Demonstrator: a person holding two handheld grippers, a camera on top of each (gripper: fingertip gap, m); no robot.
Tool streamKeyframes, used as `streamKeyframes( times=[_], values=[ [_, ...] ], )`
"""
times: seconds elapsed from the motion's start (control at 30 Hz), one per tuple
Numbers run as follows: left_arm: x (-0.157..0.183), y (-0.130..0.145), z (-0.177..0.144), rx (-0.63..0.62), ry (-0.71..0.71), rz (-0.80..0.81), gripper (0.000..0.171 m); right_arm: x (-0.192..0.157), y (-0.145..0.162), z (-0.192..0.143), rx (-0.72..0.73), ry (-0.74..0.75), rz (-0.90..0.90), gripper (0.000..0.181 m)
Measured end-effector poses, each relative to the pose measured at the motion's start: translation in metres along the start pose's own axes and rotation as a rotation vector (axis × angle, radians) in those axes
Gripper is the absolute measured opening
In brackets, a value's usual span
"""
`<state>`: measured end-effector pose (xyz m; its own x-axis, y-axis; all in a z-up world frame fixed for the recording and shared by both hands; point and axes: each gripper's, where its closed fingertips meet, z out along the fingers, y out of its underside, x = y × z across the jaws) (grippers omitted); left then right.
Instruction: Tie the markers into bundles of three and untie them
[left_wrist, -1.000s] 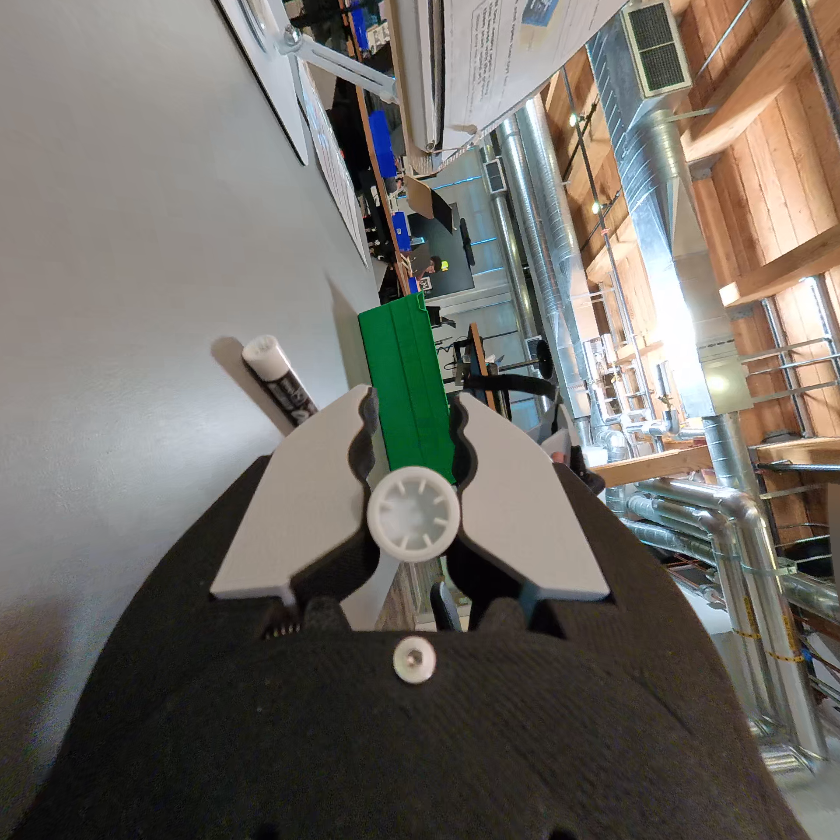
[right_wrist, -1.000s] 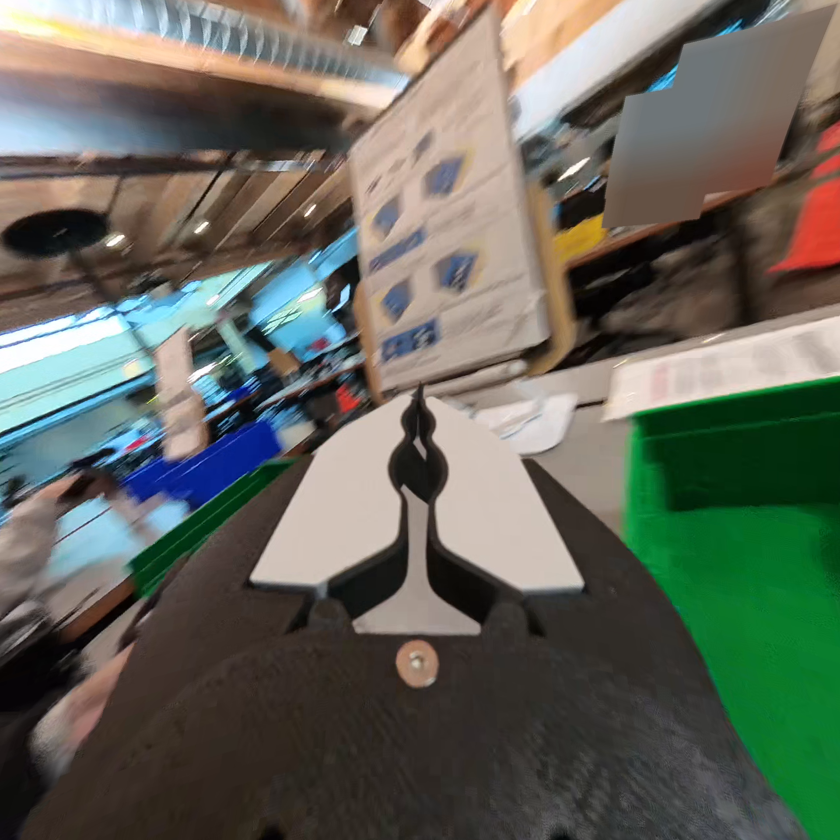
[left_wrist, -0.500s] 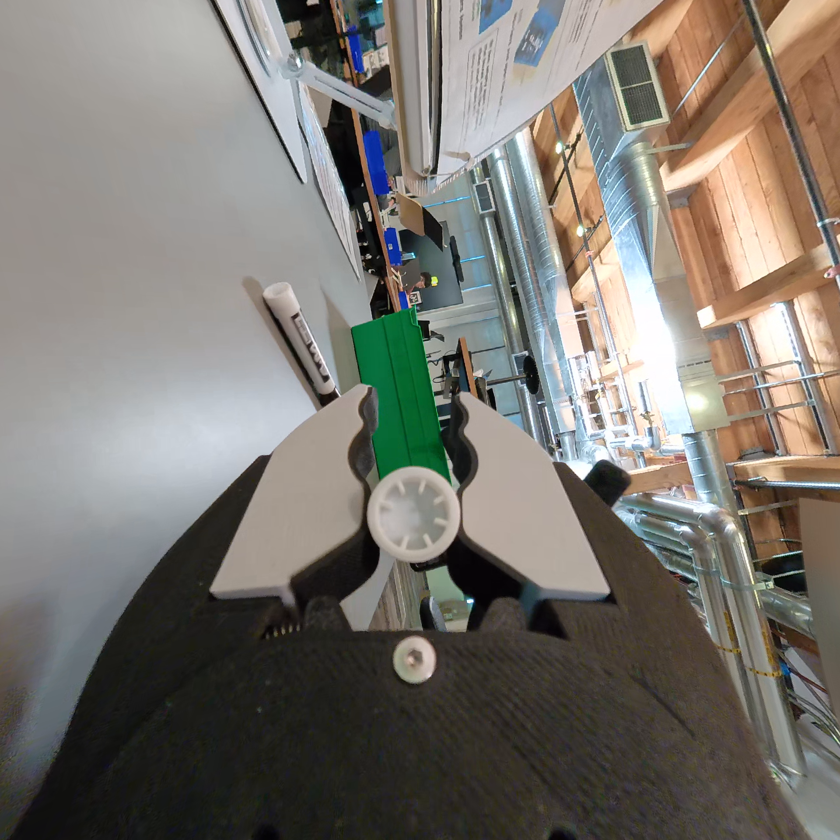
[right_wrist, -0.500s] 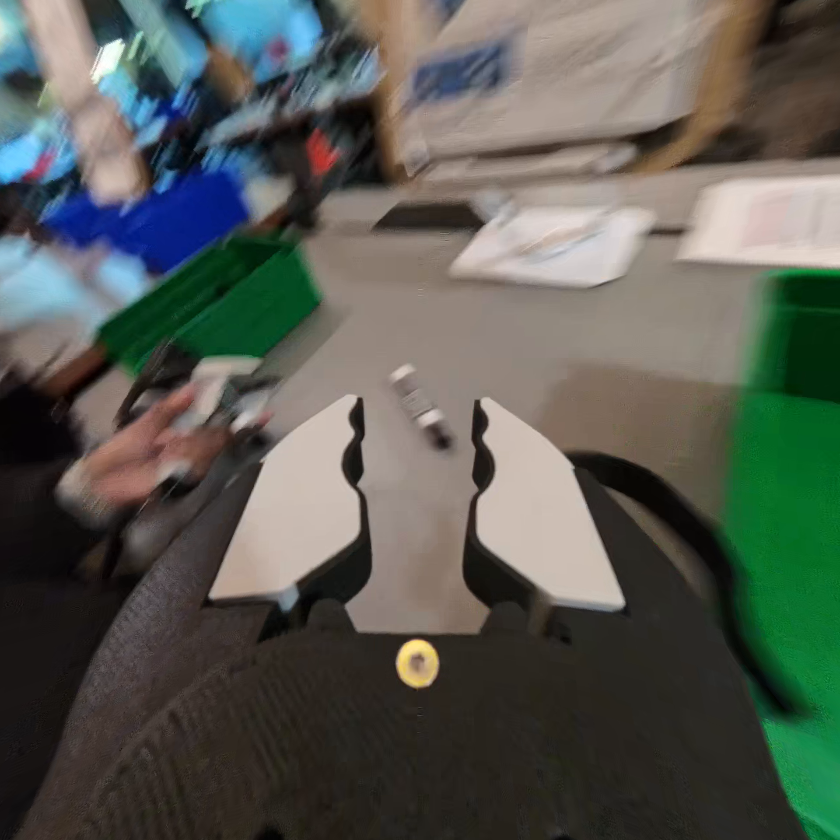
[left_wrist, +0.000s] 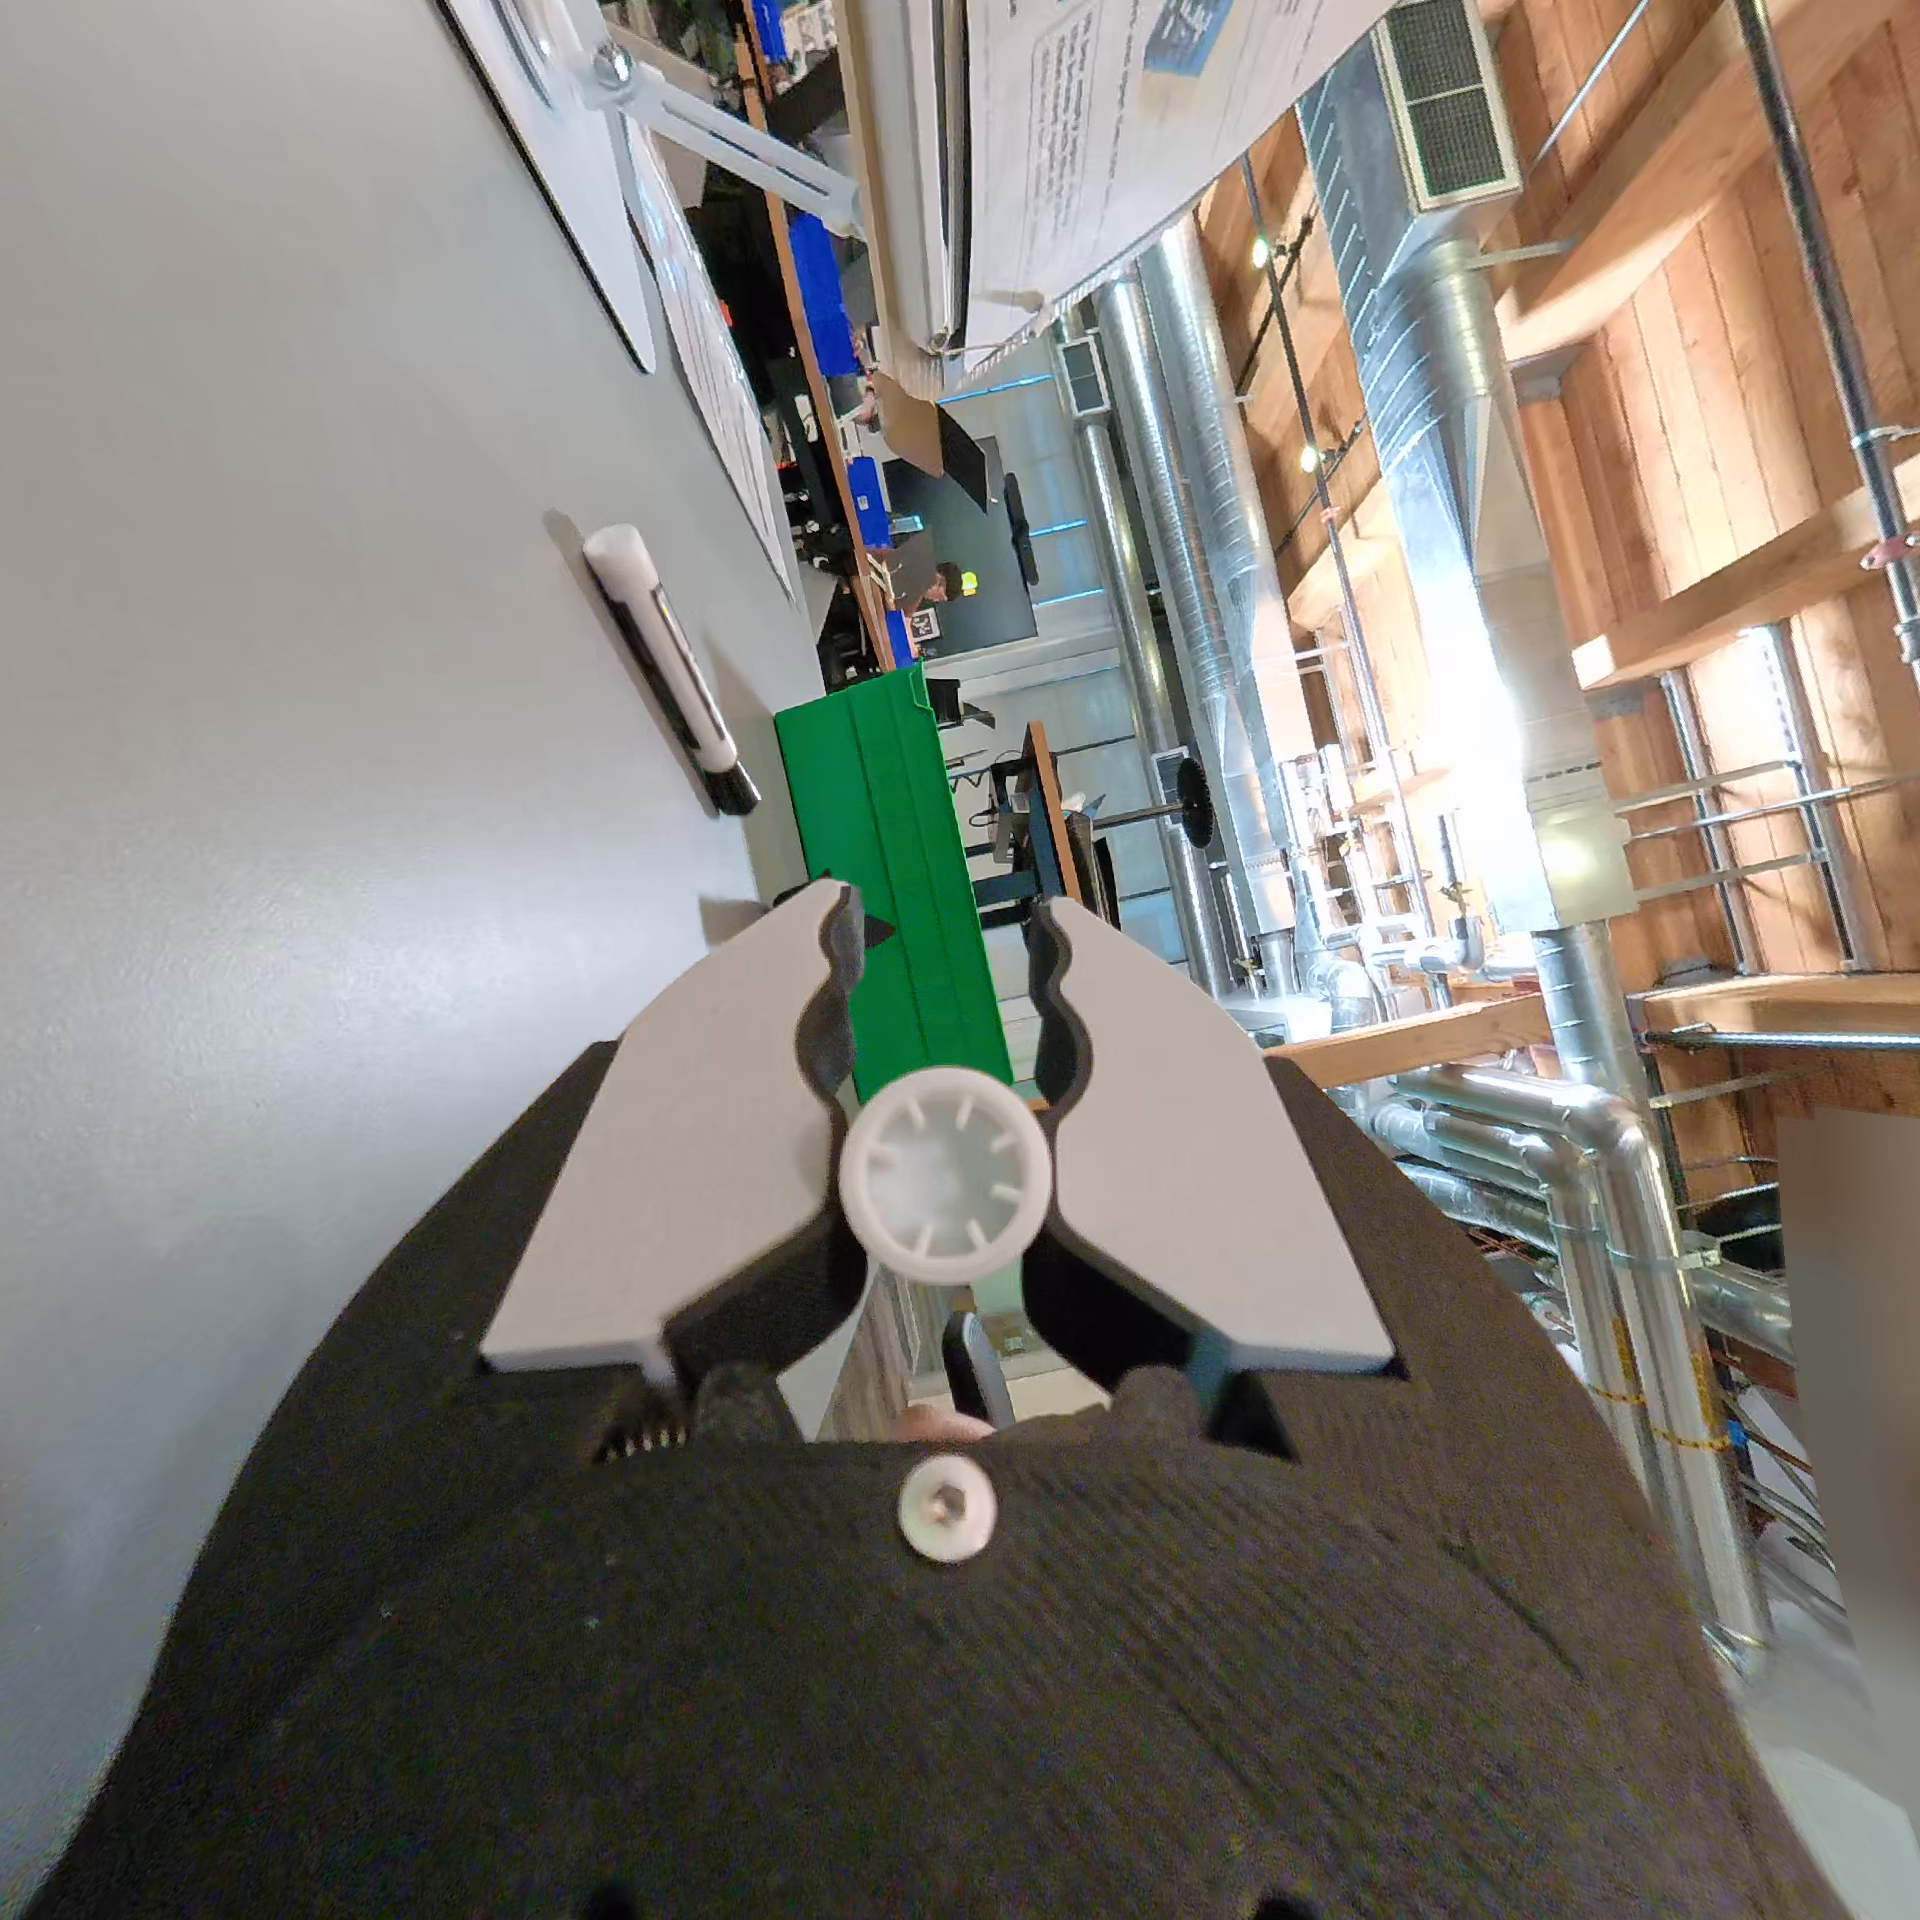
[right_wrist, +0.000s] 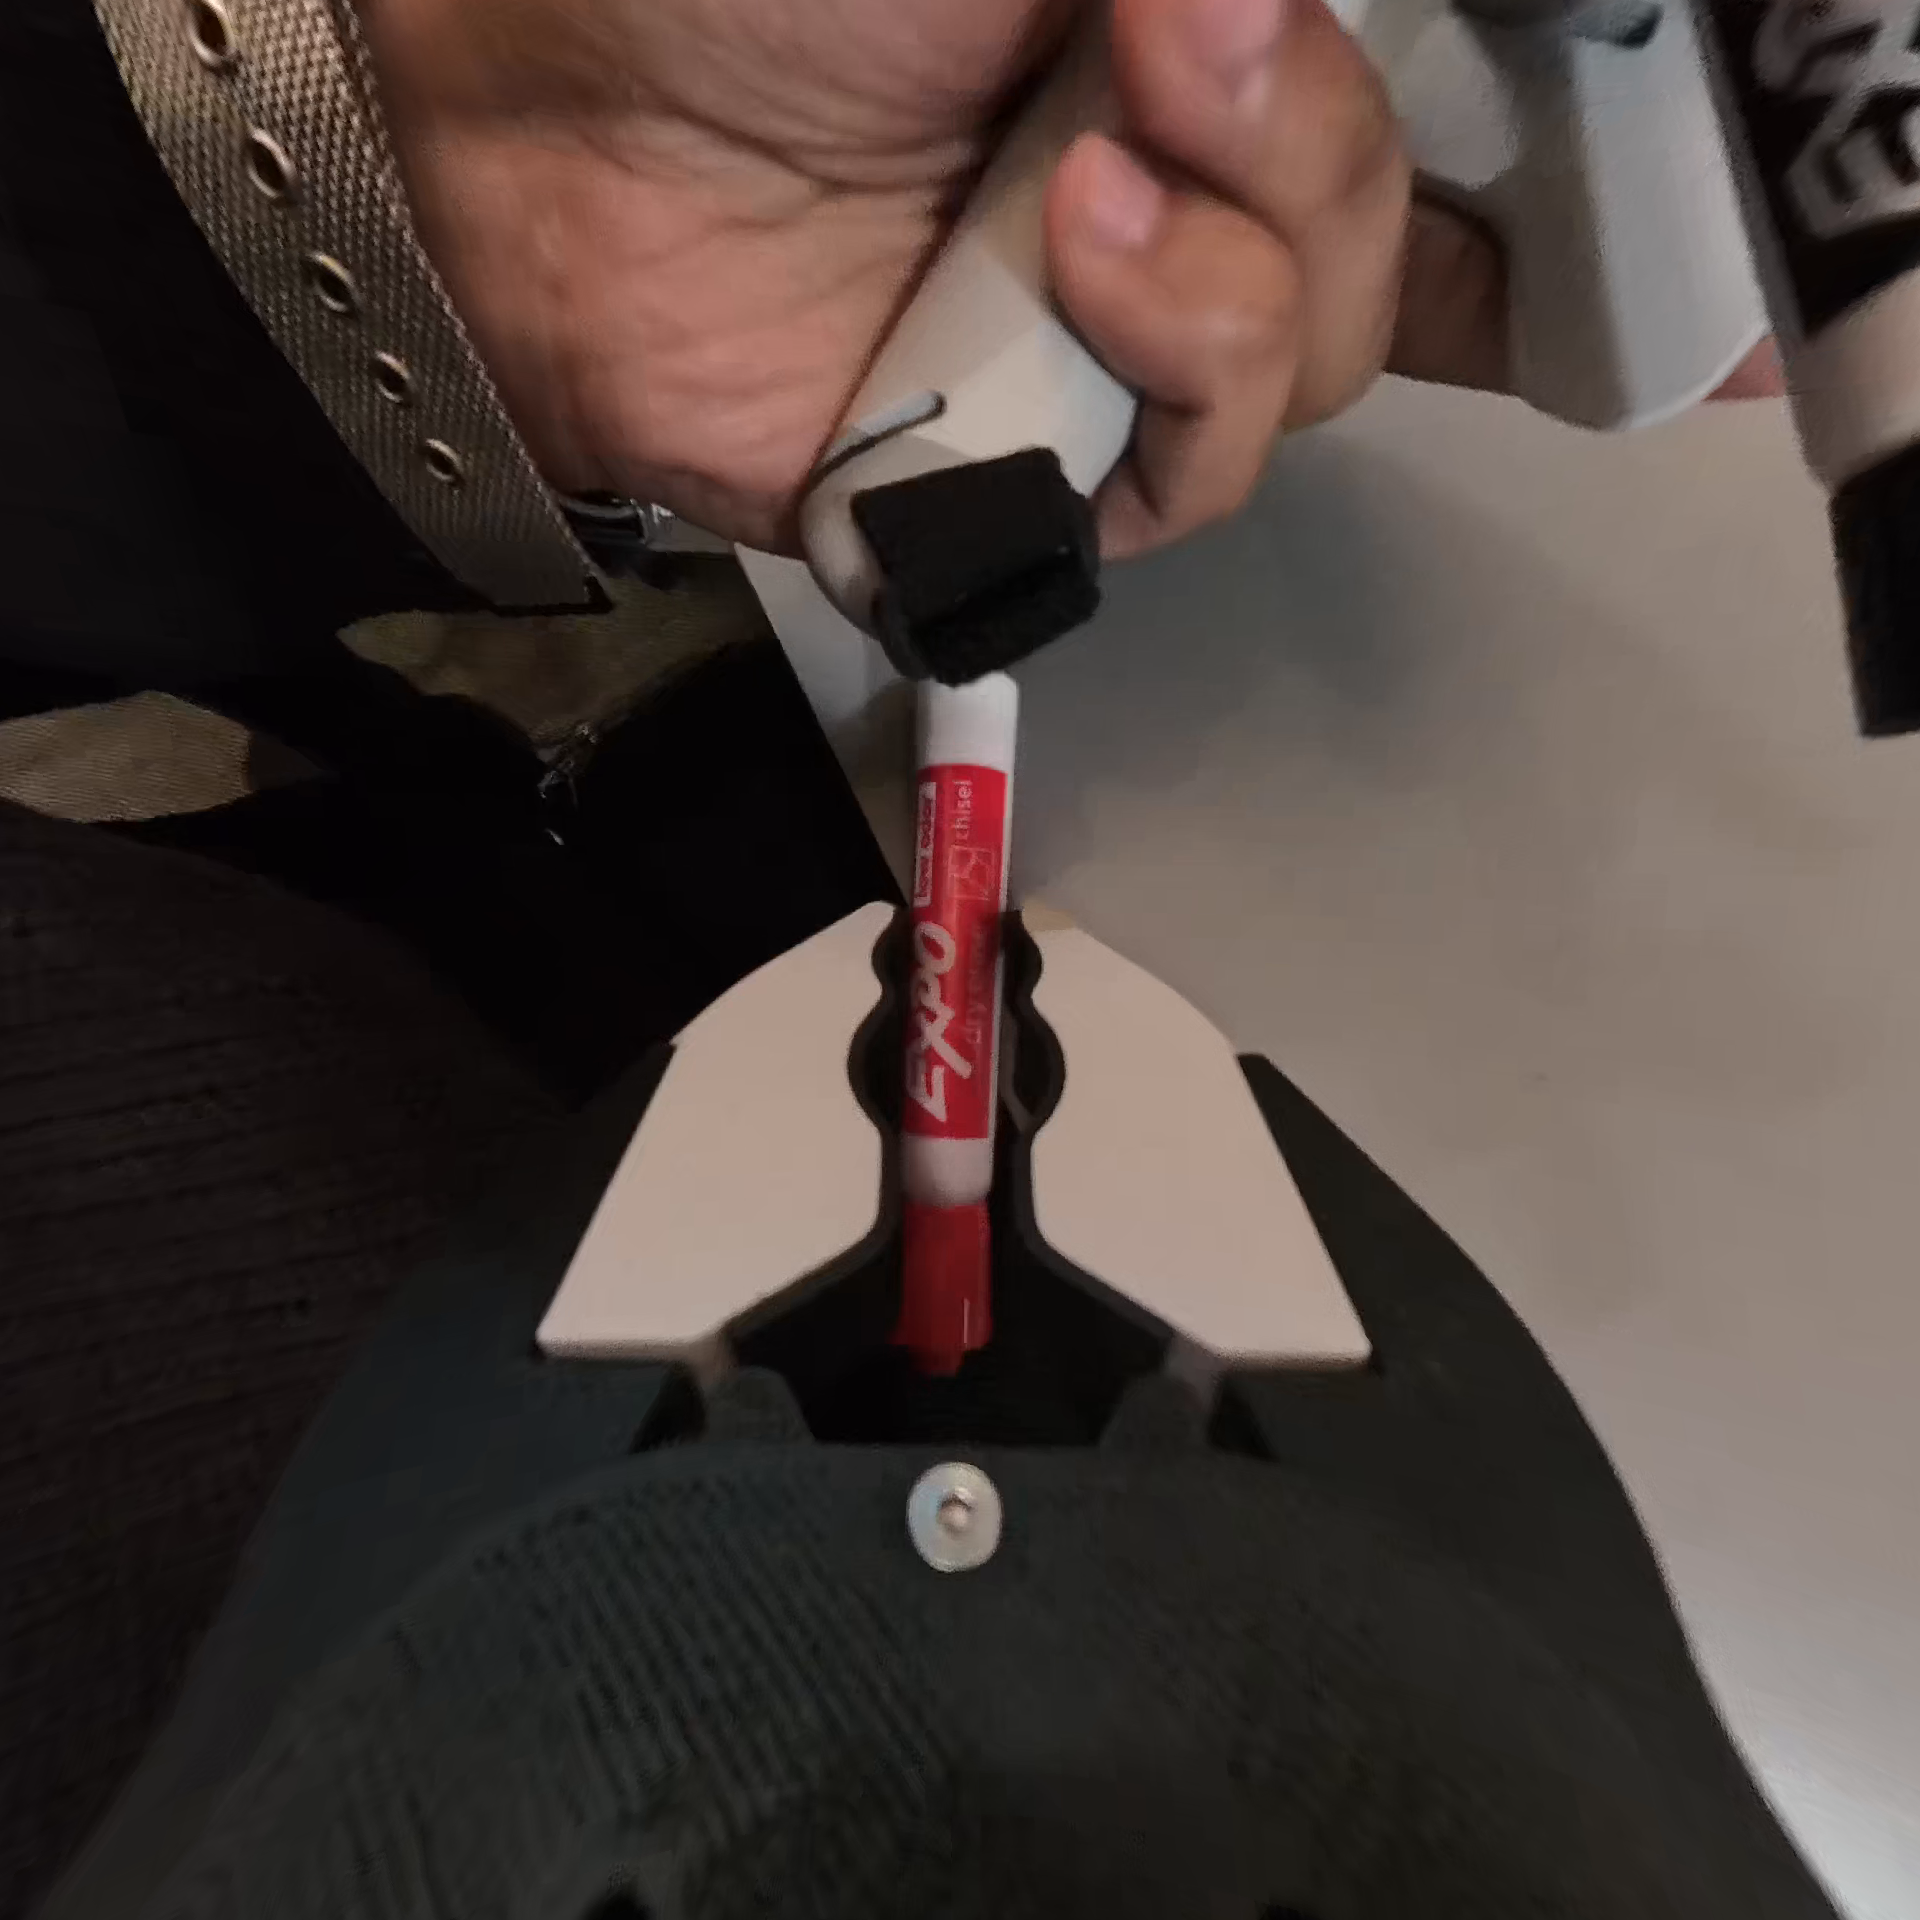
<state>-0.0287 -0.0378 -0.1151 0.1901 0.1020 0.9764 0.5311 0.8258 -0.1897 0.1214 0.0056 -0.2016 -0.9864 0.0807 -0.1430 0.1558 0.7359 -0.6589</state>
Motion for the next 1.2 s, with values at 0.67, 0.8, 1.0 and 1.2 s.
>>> streamKeyframes(
  times=[0.67, 0.8, 1.0, 1.2],
  values=[
    [0.001, 0.016, 0.008, -0.051, 0.037, -0.052, 0.033, 0.266, 0.054, -0.293, 0.236, 0.801, 0.276, 0.018],
    [0.000, 0.020, 0.010, -0.063, 0.036, -0.051, 0.033, 0.319, 0.115, -0.315, 0.115, 0.858, 0.441, 0.018],
    [0.000, 0.022, 0.011, -0.070, 0.039, -0.064, 0.033, 0.341, 0.146, -0.304, 0.086, 0.830, 0.529, 0.018],
    [-0.002, 0.026, 0.013, -0.082, 0.045, -0.090, 0.033, 0.337, 0.114, -0.327, 0.132, 0.920, 0.440, 0.041]
  ],
)
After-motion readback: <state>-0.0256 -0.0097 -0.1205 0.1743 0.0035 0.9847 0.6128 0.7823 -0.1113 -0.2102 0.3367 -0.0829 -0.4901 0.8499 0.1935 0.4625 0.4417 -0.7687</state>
